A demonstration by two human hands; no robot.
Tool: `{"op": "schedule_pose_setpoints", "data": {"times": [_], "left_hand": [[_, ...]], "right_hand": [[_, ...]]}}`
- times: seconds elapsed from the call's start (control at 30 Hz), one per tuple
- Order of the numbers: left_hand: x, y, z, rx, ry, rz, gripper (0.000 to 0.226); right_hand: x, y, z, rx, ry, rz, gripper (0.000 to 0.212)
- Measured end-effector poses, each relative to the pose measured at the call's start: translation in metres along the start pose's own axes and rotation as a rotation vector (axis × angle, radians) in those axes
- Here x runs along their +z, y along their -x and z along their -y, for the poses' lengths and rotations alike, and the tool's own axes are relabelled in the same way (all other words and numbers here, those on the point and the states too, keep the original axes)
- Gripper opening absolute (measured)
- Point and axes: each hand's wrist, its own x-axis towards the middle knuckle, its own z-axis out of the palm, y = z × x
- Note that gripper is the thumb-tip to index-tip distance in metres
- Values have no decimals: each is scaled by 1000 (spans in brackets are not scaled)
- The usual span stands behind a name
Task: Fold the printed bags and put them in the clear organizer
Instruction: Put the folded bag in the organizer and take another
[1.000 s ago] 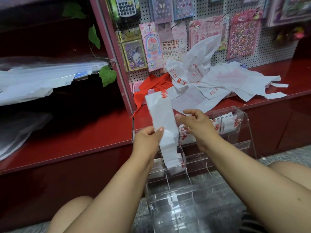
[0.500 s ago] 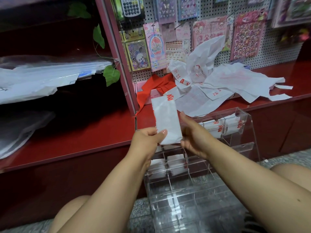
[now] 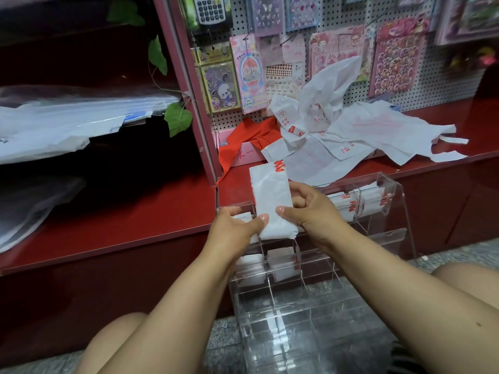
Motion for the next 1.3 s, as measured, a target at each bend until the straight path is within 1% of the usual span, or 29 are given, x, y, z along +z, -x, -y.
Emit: {"op": "schedule_pose_setpoints", "data": {"times": [0.1,0.17,0.27,0.33,0.4,0.43,0.5,0.57,0.6,0.7,0.73,0.83,0.9,0.97,1.0,1.07,1.13,1.2,1.3], "left_hand": [[-7,1,-13,-182,53,144,28],[-9,2,-19,-288,166,169,26],[-7,1,-24,-297,320,159,24],[-5,3,-25,-223,322,128,20],[-2,5,-24,-100,276,91,19],[-1,4,-22,-31,240,77,20],[1,6,-20,93,156,52,21],[3,8,-18,191,106,23,21],[3,9,-19,232,97,1,20],[2,9,-20,350,86,-54,14],[2,8,-20,377,62,-57,15],[0,5,-14,414,-9,-26,14],[-2,4,-10,424,-27,-12,20],[-4,4,-7,438,-19,10,21],[-5,5,-7,444,-11,27,19],[-6,8,-7,442,14,64,21],[-6,9,-7,455,35,58,29],[-4,7,-6,479,28,2,32],[1,7,-2,490,5,-38,31]], "right_hand": [[-2,-1,1,-64,124,41,56],[-1,0,3,-95,208,54,58],[2,1,2,-121,287,79,59],[1,0,0,-143,410,52,52],[-1,0,1,-140,556,-22,42],[-1,0,2,-112,549,-42,40],[-1,1,5,-51,405,-20,37],[1,2,8,-42,304,6,33],[-1,1,9,-52,300,6,32],[-6,-2,11,-95,417,-19,31],[-7,-2,13,-90,403,-8,32],[-3,1,16,-54,163,78,40],[-2,1,13,-96,83,102,35],[-4,0,10,-139,85,74,28],[-6,-2,8,-155,99,60,21],[-9,-2,6,-175,161,54,12],[-8,-3,4,-189,218,47,14],[-6,-3,2,-189,221,39,21],[-2,-2,3,-154,132,34,27]]}}
